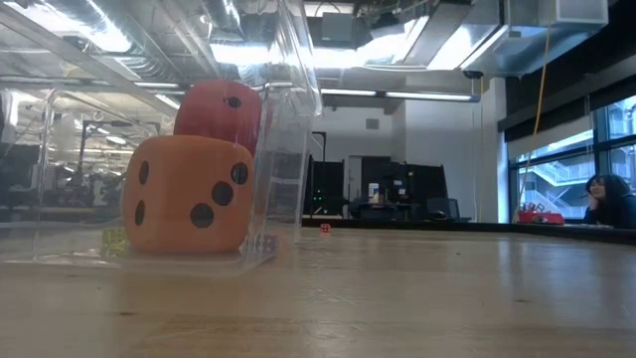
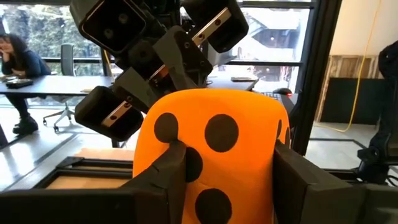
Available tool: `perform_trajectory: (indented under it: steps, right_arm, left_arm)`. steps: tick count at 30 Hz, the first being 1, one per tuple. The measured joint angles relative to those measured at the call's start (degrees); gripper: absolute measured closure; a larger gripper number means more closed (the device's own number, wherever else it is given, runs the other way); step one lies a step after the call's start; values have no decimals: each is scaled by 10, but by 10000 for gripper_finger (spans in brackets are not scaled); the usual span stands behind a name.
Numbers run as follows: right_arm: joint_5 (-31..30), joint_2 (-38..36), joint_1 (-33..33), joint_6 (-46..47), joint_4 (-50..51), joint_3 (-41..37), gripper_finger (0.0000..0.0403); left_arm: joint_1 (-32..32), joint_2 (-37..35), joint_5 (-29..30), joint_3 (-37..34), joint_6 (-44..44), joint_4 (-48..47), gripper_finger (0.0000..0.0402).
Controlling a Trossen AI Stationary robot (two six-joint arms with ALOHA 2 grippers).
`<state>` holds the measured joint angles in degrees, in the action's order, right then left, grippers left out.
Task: Pick & Place Dice
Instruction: Put the large orange die in the bin
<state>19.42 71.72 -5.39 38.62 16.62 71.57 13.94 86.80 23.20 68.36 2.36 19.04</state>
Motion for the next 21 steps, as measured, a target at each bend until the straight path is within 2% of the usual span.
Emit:
perform_trajectory:
  steps: [2,4,10,15,21]
  right_arm:
    - [0,0,0,-1,-7,0,347]
    - [-1,1,0,-1,-14,0,331]
    - [-17,2,1,12,-33,1,218]
    - [-28,8,2,20,-28,0,144]
    - [-43,7,2,34,-42,0,109]
  left_arm:
    - [5,-1,10,0,-4,4,252]
    - [8,-2,15,0,-3,5,252]
    - [19,-21,46,1,2,-2,253]
    - [27,-54,89,2,12,-64,262]
    - [46,-91,130,2,22,-102,286]
